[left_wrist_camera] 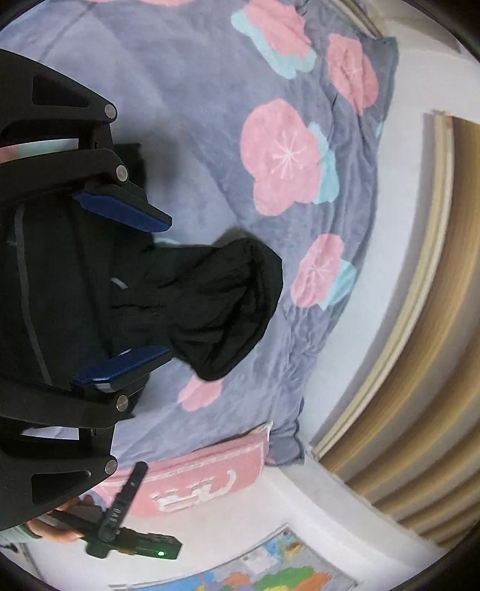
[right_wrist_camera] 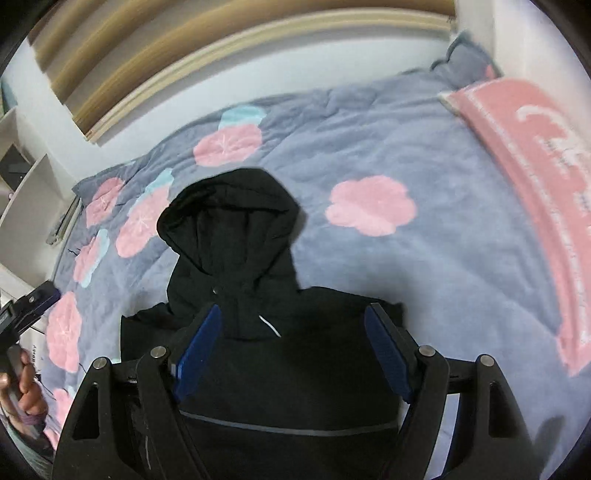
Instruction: Fold large clothes
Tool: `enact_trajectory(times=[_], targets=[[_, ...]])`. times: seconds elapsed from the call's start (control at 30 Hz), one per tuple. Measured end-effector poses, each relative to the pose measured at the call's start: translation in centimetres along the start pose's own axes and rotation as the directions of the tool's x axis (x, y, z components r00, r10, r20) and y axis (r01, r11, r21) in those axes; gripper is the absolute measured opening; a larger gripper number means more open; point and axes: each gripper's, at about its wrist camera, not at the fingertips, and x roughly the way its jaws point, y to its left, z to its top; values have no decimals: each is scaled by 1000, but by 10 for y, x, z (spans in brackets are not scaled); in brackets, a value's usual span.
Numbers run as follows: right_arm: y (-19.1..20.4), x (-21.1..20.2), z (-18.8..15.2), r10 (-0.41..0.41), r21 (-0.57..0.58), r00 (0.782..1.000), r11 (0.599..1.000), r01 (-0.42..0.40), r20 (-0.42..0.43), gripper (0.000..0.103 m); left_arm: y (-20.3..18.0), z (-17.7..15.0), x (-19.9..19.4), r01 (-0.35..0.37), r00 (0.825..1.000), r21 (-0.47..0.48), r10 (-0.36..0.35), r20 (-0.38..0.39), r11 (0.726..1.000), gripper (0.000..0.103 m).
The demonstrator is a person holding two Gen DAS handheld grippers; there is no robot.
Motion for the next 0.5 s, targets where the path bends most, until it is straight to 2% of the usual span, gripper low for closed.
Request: enact_trajectory(times=[0.2,0.3,0.5], targets=[[9,86,26,-18,-16,997,1000,17,-72,82,28,29,101,-25,996,-68,19,-83,997,65],[10,127,45,-13,-20,995,1000,11,-101,81,41,38,140,-23,994,-93,13,-104,995,65],[11,182,76,-30,-20,992,999,28,-121,80,53,52,191,-36,993,-97,25,-118,995,65]])
